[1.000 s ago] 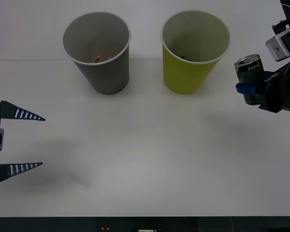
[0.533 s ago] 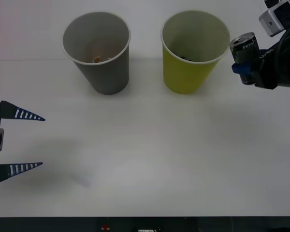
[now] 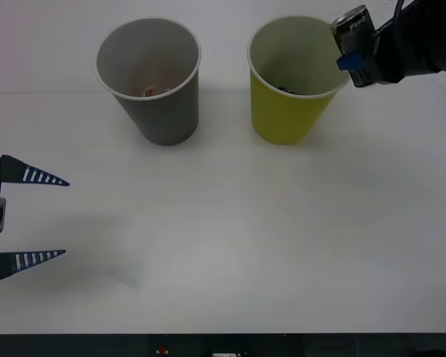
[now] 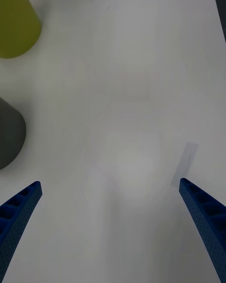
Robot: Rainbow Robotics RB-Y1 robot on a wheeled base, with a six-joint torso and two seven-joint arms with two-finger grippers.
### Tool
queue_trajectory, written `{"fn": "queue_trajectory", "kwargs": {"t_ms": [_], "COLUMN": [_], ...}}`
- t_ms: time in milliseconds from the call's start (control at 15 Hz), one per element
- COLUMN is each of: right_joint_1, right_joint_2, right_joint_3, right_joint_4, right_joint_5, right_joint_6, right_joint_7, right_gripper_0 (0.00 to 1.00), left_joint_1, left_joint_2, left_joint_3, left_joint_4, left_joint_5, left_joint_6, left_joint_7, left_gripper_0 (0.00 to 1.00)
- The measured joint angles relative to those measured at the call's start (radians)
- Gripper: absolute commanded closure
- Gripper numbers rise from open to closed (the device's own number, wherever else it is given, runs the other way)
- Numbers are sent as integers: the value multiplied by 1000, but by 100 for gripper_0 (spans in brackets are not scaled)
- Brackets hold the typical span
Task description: Put the can into the green bin and the plastic bottle into the gray bin
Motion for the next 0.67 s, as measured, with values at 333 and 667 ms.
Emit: {"fn": "queue_trajectory", "kwargs": {"t_ms": [333,667], "right_joint_1": [-168,-301], "right_joint_2": [29,93], "right_joint_3": [103,135], "right_joint_4": [218,425], "right_joint_5": [26,72], "right_joint_6": [0,0], "right_joint_7": [6,65], "right_gripper_0": [100,100], "left_joint_1": [0,0], "left_joint_2": [0,0], "left_joint_3": [0,0], "left_joint_4": [0,0], "left_joint_5": [0,0], "left_joint_6": [0,0], "left_joint_7": [0,0], "left_gripper_0": [0,0]}}
